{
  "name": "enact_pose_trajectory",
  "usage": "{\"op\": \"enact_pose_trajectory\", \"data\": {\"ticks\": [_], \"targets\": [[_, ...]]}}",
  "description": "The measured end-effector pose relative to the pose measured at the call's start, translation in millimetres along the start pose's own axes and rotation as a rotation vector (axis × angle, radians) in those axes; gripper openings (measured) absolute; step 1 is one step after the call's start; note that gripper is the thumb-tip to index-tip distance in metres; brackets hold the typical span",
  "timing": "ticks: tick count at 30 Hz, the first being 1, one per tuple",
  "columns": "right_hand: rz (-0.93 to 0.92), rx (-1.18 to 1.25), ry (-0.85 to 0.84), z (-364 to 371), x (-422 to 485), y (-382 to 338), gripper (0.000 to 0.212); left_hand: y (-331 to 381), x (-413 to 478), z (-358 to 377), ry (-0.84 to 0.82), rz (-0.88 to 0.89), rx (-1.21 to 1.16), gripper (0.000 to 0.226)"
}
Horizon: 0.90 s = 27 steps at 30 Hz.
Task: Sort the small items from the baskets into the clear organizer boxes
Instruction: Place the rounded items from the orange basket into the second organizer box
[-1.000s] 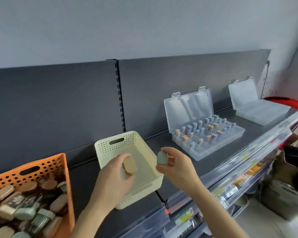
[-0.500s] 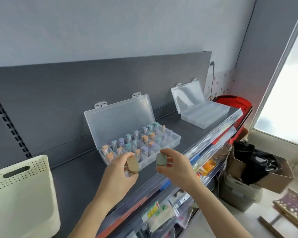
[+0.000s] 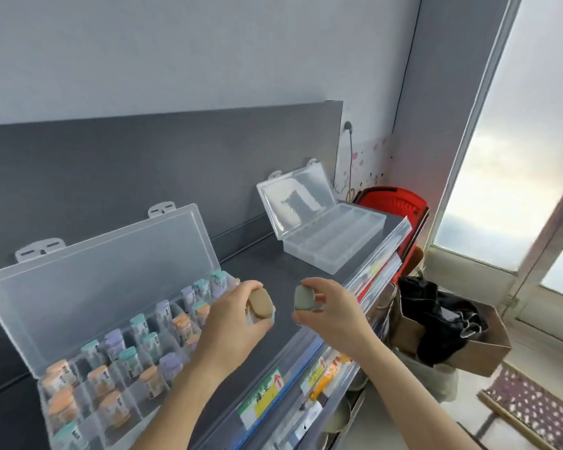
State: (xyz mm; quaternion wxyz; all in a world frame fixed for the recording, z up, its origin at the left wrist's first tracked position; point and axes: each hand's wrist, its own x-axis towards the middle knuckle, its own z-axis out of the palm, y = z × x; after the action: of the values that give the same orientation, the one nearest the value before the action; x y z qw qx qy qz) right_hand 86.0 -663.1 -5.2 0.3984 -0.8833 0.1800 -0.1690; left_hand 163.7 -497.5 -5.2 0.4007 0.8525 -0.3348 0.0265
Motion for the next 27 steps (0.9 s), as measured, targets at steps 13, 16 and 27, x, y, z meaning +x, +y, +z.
{"op": "enact_pose_trajectory", "data": {"ticks": [13, 16, 27], "targets": [[0.015, -0.020, -0.014, -42, 144, 62, 0.053, -6, 134, 73, 0.018, -0.113, 0.019, 0.054], [-0.006, -0.017, -0.040, -45, 178, 76, 0.051, -8, 157, 83, 0.034, -0.142, 0.017, 0.054], [-0.204, -0.020, -0.225, -58, 319, 120, 0.051, -3, 245, 132, 0.121, -0.294, 0.127, 0.057]]}}
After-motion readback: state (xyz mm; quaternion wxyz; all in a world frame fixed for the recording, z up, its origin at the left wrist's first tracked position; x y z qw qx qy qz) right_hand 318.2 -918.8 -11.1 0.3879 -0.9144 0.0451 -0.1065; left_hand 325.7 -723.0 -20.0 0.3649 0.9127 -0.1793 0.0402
